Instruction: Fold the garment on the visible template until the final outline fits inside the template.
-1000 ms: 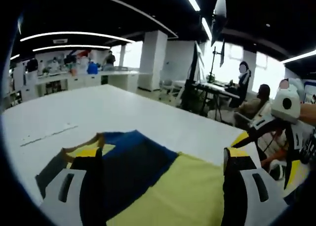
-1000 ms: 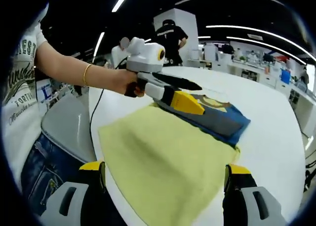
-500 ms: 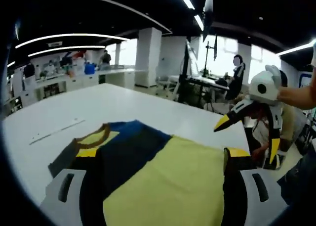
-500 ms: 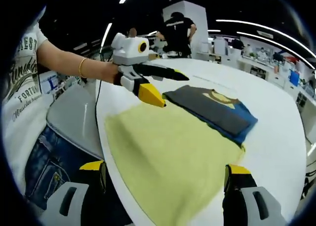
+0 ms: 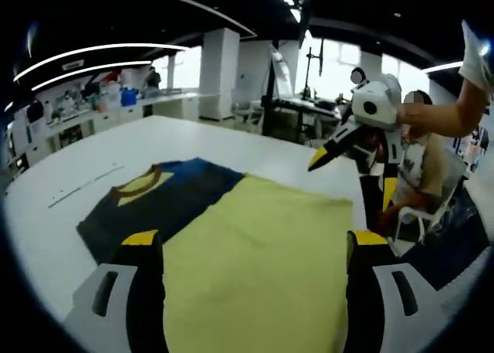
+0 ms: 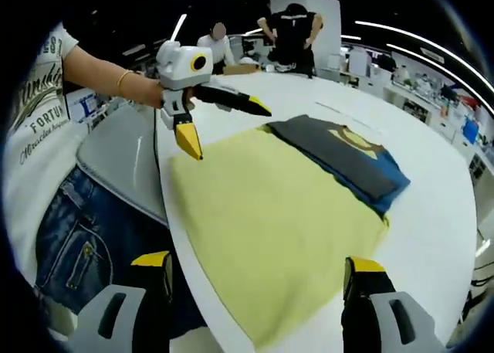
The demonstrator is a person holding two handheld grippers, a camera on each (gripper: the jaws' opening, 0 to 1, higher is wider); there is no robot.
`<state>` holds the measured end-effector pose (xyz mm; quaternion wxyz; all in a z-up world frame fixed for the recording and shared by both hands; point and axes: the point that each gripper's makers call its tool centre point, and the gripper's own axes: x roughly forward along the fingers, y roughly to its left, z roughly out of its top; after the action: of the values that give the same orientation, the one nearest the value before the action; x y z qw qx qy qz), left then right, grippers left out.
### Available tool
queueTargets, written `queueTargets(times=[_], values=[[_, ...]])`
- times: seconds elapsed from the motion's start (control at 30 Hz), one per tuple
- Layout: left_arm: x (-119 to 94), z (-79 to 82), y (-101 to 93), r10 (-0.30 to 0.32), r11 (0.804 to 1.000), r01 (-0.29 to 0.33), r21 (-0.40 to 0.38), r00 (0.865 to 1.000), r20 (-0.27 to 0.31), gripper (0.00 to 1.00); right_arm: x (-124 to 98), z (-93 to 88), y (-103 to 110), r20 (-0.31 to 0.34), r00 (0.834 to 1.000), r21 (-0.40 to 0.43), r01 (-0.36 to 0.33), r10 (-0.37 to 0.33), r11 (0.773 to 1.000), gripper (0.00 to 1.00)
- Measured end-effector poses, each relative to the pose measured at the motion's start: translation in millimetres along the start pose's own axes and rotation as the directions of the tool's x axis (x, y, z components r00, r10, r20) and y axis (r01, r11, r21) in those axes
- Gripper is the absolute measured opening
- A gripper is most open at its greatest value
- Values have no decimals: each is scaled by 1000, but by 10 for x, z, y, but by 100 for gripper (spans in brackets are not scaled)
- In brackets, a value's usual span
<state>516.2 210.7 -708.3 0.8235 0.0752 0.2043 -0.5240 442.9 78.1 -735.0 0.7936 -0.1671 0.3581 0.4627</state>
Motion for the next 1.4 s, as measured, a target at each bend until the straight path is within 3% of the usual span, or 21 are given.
queueTargets(times=[0.2,0.33,0.5,0.6,0.73,1.17,1.4], values=[[-143,-205,-214,-54,998,54,9,998,-44,91,-4,-94,1,-35,999,-18,-3,3,1000,84],[-203,-344,-285,-69,995,75,66,993,-91,87,9,-168,17,-68,998,-48,-18,14,999,75],[-333,-546,-375,-92,989,109,101,983,-159,79,19,-266,51,-110,994,-78,-35,26,996,70],[-457,-747,-398,-89,982,124,142,969,-230,74,14,-332,41,-134,991,-98,-38,24,994,65],[-588,-875,-422,-87,981,129,147,961,-264,70,13,-405,22,-162,987,-130,-33,12,991,63],[-780,-1049,-375,-50,969,126,212,941,-333,48,24,-578,37,-234,972,-246,-58,-1,967,47],[-879,-1213,-378,-48,962,150,227,916,-399,38,13,-648,41,-266,964,-272,-77,2,959,38]])
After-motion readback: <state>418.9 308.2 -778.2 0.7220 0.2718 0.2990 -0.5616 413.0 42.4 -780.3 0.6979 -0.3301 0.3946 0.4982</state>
